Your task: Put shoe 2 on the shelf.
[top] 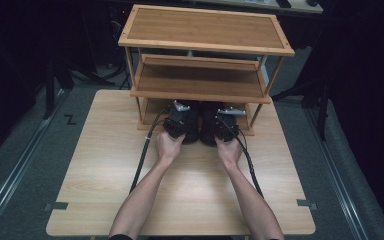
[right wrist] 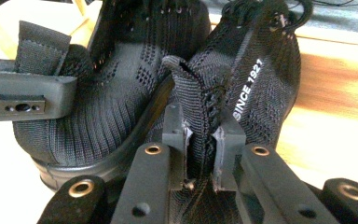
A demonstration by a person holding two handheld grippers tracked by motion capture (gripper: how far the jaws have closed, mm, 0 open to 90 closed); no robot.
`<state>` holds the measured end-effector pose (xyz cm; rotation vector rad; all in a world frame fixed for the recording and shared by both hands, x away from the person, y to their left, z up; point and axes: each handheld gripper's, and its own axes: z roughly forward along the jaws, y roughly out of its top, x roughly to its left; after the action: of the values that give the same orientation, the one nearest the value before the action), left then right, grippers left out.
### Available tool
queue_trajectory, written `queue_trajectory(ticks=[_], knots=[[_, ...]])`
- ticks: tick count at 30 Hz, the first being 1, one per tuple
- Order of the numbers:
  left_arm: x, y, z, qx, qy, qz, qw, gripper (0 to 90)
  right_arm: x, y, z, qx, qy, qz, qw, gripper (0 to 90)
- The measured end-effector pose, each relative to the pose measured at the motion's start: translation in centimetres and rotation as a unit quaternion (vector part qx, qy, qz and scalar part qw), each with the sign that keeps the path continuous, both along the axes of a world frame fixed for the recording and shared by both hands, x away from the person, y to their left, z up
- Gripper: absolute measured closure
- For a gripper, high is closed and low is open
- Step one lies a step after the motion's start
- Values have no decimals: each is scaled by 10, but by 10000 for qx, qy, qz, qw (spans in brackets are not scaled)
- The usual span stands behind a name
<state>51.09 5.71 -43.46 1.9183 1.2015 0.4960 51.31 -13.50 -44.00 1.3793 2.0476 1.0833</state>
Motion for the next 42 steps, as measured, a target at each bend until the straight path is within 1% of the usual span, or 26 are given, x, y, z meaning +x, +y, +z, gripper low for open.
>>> queue_trajectory(ticks=[2, 4, 5, 7, 10, 12, 15, 16, 17, 18, 21, 24, 26, 27, 30, 32, 37, 42], knots=[[2, 3, -2, -14, -15, -16, 10000, 811, 2, 2, -4, 23, 35, 29, 10000, 777], [2, 3, -2, 1, -47, -28, 10000, 792, 3, 2, -6, 4, -47, 78, 10000, 758], [1, 3, -1, 69, -88, -38, 9999, 779, 3, 3, -6, 26, -52, 76, 10000, 741], [0, 4, 0, 91, -148, -48, 9998, 720, 3, 3, -5, 81, -71, 95, 9999, 685], [-3, 6, 2, 106, -203, -81, 9997, 586, -2, 0, -1, 66, -208, 122, 9997, 564], [-6, 9, 4, 105, -249, -74, 9996, 516, -5, -4, 3, 65, -244, 151, 9996, 505], [-13, 17, 6, -1, -339, -24, 9994, 458, -12, -11, 6, -1, -307, 214, 9993, 474], [-15, 20, 7, -9, -400, -25, 9992, 440, -15, -15, 8, -2, -340, 231, 9992, 462], [-17, 22, 8, -37, -420, -22, 9991, 429, -18, -19, 9, 36, -359, 244, 9991, 463], [-19, 24, 10, -56, -427, -31, 9991, 422, -20, -22, 10, 55, -387, 262, 9989, 463], [-27, 31, 14, -237, -475, -17, 9986, 410, -28, -33, 13, 104, -446, 284, 9985, 463], [-38, 38, 15, -308, -513, -39, 9982, 405, -37, -45, 14, 169, -471, 300, 9983, 464], [-45, 43, 13, -241, -512, -47, 9984, 407, -42, -54, 14, 193, -492, 287, 9982, 467], [-48, 46, 13, -242, -524, -32, 9983, 409, -45, -59, 14, 215, -511, 265, 9981, 469], [-56, 56, 11, -309, -546, 11, 9980, 409, -52, -70, 12, 209, -537, 242, 9980, 477], [-62, 62, 10, -370, -561, 49, 9977, 409, -58, -78, 10, 216, -515, 201, 9982, 487], [-76, 76, 4, -528, -567, 126, 9969, 406, -67, -91, 6, 211, -508, 160, 9984, 502], [-89, 87, -2, -566, -601, 142, 9965, 404, -77, -104, -1, 349, -486, 117, 9981, 517]])
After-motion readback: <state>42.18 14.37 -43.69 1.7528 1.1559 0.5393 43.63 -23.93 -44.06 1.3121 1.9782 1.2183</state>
